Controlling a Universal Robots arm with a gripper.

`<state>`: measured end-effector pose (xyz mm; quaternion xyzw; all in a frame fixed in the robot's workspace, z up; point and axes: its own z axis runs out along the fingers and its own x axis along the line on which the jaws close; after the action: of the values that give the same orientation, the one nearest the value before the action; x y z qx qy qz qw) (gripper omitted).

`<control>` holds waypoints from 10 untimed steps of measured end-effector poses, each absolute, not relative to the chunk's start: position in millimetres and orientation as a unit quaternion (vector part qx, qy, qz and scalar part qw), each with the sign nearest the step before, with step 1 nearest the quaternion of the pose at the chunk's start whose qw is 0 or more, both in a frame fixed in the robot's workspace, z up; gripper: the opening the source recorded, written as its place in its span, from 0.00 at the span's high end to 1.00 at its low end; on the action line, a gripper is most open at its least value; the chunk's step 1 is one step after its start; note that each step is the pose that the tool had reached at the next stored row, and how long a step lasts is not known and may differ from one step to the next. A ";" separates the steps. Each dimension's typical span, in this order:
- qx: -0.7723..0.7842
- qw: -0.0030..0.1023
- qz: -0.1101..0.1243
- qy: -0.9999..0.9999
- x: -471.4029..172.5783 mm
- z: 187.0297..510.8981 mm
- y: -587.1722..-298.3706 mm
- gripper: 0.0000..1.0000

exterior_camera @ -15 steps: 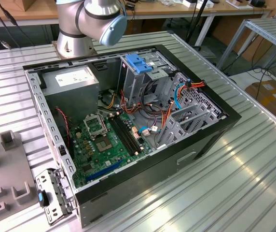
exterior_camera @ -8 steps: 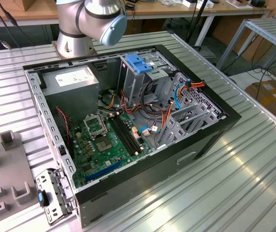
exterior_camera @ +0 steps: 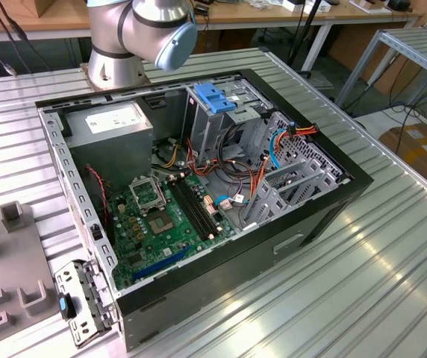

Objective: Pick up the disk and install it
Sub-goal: 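Pick up the disk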

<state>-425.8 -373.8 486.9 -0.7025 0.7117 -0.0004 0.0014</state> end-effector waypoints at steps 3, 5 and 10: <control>-0.702 0.001 0.000 0.712 -423.9 488.2 -373.7 0.63; -0.702 0.001 0.000 0.712 -423.4 490.4 -373.8 0.63; -0.702 0.001 0.000 0.712 -417.4 491.3 -373.8 0.63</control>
<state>-417.4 -373.8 491.3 -0.7025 0.7117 -0.0005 0.0014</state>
